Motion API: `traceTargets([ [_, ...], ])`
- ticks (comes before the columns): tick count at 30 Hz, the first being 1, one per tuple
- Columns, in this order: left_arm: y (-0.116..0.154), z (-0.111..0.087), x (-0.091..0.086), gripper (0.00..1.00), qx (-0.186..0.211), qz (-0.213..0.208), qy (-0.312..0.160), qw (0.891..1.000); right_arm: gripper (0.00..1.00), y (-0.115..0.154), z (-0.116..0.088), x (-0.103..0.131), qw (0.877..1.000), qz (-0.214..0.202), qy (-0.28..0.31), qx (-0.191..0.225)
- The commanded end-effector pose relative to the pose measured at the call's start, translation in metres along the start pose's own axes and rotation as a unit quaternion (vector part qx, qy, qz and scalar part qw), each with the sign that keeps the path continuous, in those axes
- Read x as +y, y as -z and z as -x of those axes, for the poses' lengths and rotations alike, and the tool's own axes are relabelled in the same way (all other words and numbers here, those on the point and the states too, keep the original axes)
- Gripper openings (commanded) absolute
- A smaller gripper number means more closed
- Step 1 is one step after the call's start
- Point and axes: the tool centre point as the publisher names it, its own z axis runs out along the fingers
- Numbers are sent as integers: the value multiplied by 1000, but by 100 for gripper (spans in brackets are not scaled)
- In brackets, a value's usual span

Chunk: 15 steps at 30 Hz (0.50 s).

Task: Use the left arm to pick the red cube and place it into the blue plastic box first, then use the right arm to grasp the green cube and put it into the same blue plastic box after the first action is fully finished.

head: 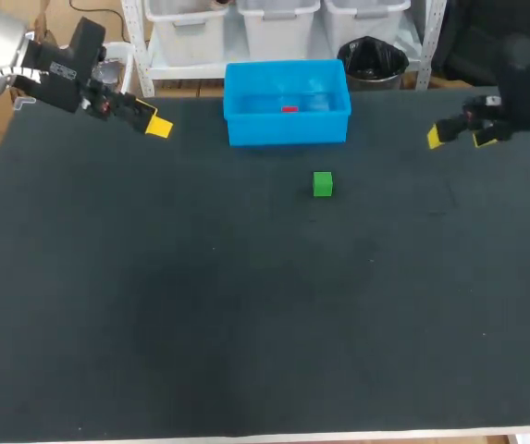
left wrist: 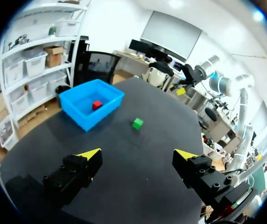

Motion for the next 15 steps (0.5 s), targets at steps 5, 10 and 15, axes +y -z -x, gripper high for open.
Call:
traceTargets([
  [5,0,-1,0,100,-2,0,-1,1000,100,-13,22,24,997,-44,10,55],
  [10,0,-1,0,100,-2,0,-1,1000,100,-22,29,38,995,-62,10,77],
  [15,0,-1,0,100,-2,0,-1,1000,100,-32,33,52,992,-78,9,101],
])
